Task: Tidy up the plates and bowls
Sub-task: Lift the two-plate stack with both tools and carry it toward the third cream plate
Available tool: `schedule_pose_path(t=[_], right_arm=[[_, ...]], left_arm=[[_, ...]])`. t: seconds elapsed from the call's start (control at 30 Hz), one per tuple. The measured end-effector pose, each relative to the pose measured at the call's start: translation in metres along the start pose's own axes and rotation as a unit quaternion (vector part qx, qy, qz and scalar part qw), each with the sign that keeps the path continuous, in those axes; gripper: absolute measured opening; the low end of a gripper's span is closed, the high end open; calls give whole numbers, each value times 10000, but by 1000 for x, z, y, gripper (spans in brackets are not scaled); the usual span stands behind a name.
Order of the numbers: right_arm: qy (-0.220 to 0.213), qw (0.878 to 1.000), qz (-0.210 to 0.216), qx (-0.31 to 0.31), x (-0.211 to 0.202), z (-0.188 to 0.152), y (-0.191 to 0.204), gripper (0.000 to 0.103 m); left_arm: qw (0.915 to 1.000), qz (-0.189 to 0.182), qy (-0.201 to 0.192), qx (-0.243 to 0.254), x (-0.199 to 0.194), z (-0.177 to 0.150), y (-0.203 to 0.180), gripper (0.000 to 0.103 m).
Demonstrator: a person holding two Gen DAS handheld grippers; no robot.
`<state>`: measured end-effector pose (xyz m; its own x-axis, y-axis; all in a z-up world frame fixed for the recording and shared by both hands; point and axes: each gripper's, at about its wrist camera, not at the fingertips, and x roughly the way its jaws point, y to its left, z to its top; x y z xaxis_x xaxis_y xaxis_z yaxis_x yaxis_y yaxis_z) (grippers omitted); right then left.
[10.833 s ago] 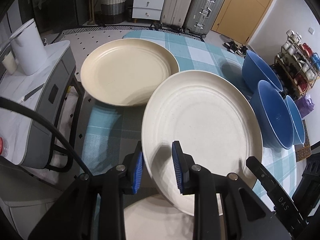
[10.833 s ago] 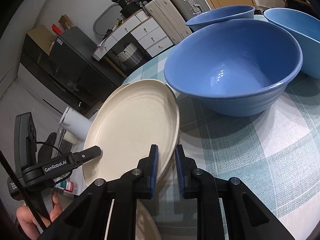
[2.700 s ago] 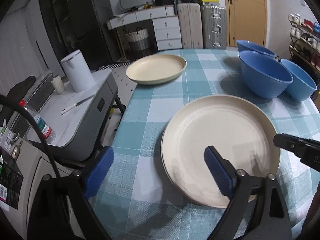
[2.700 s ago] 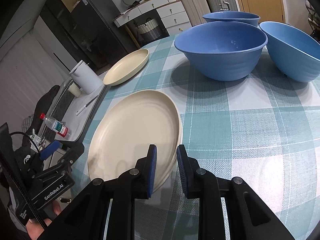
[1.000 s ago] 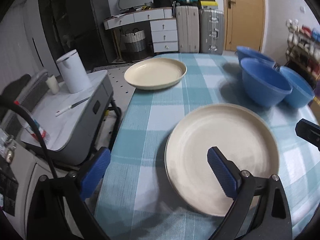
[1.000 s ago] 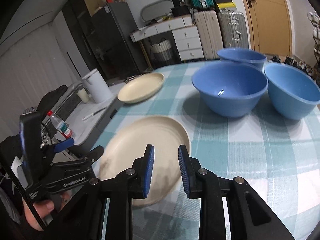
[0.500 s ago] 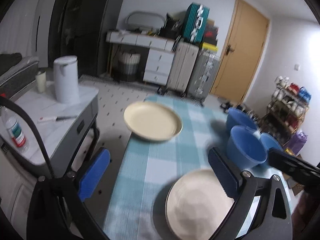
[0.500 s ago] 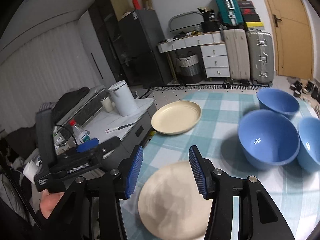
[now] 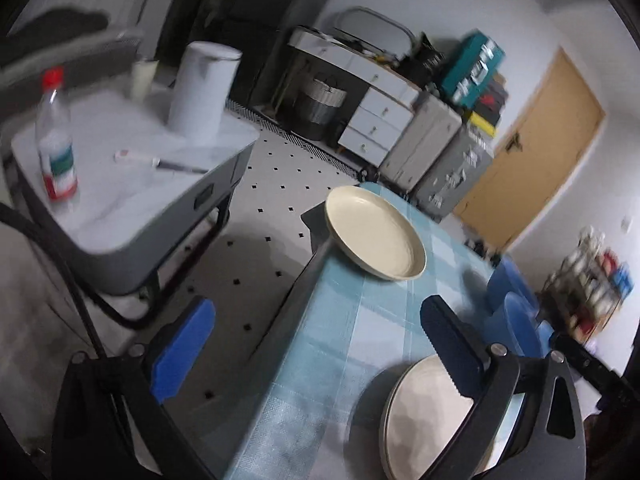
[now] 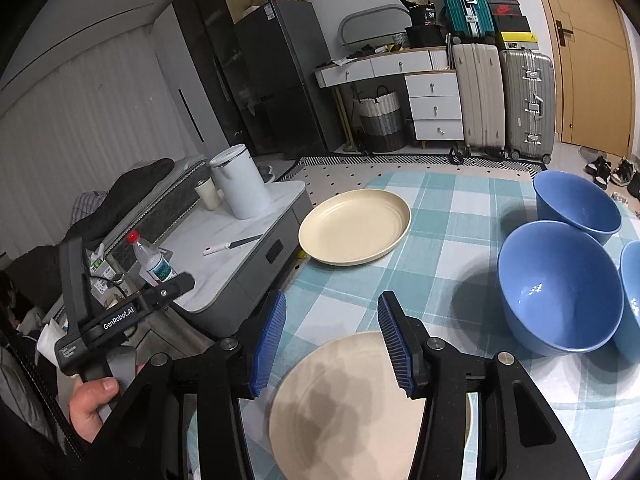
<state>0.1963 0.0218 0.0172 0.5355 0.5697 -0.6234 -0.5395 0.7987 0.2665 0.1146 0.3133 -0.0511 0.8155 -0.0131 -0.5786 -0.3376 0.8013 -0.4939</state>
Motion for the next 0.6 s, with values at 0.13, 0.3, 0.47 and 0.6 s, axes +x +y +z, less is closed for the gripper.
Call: schedule_pose_path(t=[0.13, 0.3, 0.47, 0.6], right_arm=[[-10, 9999, -33, -161, 4, 6, 6, 49], [41, 9996, 67, -256, 15, 25, 14, 49], [235, 9995, 206, 41, 40, 58, 6, 49], [416, 9986, 150, 281, 70, 85, -6, 49]], left_arm=[[9997, -198, -106, -84, 6, 4, 6, 103], [9986, -77, -202, 491, 18, 32, -11, 103], [9961, 10, -203, 859, 39, 66, -30, 103], [9945, 156, 110, 1034, 77, 91, -42, 103]])
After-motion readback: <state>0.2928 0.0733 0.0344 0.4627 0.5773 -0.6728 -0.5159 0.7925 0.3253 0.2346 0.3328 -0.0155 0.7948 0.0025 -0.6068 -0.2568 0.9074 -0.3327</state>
